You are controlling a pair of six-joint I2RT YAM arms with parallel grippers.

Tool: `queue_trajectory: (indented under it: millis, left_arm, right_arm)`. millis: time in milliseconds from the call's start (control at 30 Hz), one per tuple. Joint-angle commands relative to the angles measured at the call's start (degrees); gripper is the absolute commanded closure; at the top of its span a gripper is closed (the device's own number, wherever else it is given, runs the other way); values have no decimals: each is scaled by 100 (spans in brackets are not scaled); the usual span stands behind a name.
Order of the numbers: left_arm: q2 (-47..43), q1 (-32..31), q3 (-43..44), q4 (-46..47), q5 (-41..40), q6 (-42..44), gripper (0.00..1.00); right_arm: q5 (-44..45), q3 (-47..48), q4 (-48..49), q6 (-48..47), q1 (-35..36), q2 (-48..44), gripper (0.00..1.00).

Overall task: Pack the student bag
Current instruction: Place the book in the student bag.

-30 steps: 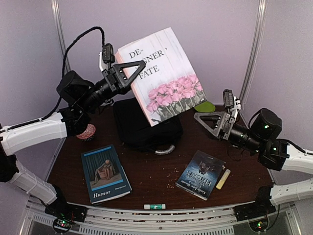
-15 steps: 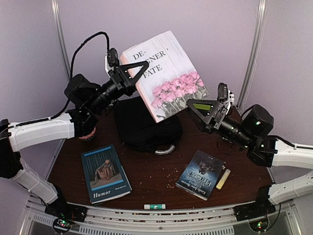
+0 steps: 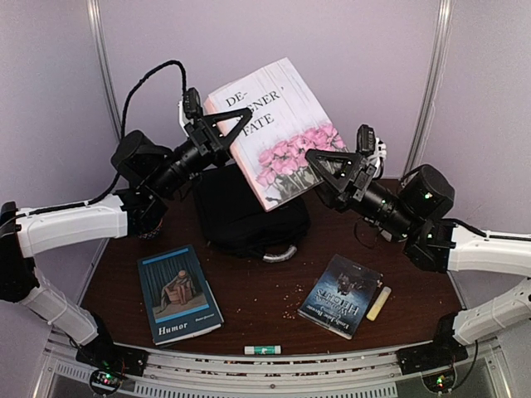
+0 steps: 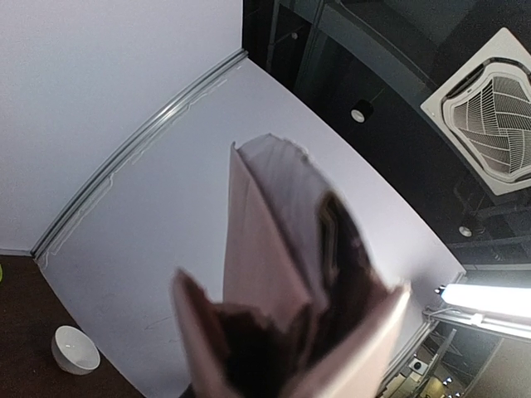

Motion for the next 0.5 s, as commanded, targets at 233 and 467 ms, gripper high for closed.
queue_trajectory:
  millis: [233, 467]
  left_arm:
    - [16, -63, -82, 508, -202, -45, 71]
    - [-6, -63, -162, 460, -194, 4, 50]
  right_arm:
    - [-255, 308, 306, 230, -7, 235, 53]
    - [-182, 183, 254, 91, -3, 17, 64]
